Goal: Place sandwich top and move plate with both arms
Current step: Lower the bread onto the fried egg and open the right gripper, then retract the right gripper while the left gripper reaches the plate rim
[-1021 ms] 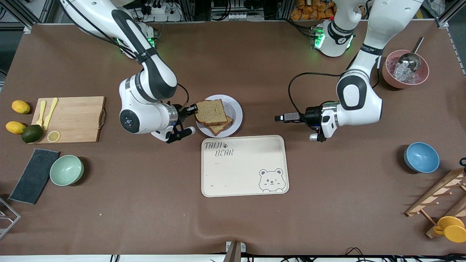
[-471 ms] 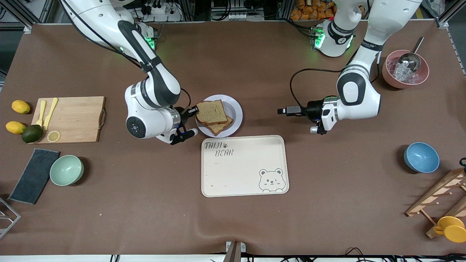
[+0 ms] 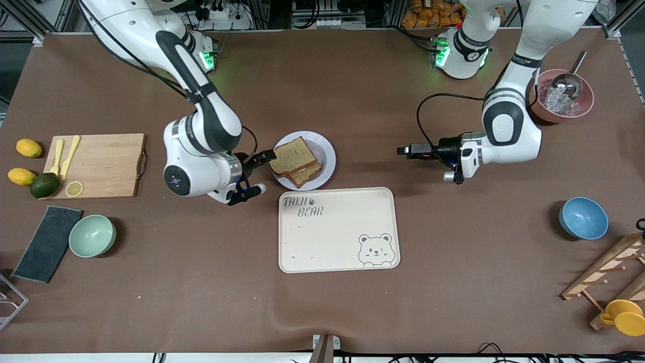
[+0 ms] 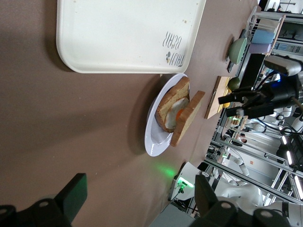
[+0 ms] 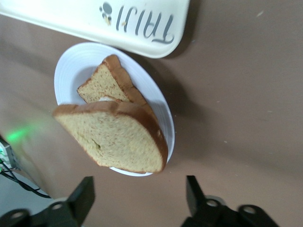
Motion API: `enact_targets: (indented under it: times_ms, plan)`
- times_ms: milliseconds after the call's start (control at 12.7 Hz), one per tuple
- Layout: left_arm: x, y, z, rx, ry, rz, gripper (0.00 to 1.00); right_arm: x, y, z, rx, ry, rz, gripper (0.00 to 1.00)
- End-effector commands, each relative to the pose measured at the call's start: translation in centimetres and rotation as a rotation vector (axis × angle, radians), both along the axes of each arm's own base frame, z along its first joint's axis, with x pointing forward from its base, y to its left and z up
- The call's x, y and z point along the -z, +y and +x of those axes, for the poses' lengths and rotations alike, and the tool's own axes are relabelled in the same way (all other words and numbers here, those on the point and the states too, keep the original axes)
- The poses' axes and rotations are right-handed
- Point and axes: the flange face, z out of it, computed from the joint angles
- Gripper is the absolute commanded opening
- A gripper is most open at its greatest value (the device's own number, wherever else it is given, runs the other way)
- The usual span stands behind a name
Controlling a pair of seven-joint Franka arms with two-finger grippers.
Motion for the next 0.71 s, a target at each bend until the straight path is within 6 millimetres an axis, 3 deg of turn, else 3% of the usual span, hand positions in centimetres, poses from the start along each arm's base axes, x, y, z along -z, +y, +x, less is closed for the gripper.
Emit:
enact_targets:
  times_ms: [0,157,314,471,628]
  plan:
    - [-0.4,-1.8,0.1,0.033,-0.001,-0.01,1.0,-4.2,-3.9,1.8,-0.005,-0.05,-0.023,1.0]
    - [1.3,-2.3,-0.7,0.023,0.016,-0.027,1.0,-7.7,-7.5,2.4,-0.03,-0.115,-0.098,1.0]
    - [3.6,-3.9,-2.4,0.013,-0.013,-0.094,1.0,-12.9,-12.5,2.5,-0.031,-0.175,-0.183,1.0]
    - [5.7,-7.0,-4.4,-0.038,-0.044,-0.135,1.0,-18.6,-16.9,1.6,0.001,-0.234,-0.239,1.0]
    - [6.5,-10.6,-6.0,-0.068,-0.046,-0.11,1.0,-22.3,-20.3,0.1,0.01,-0.242,-0.312,1.0]
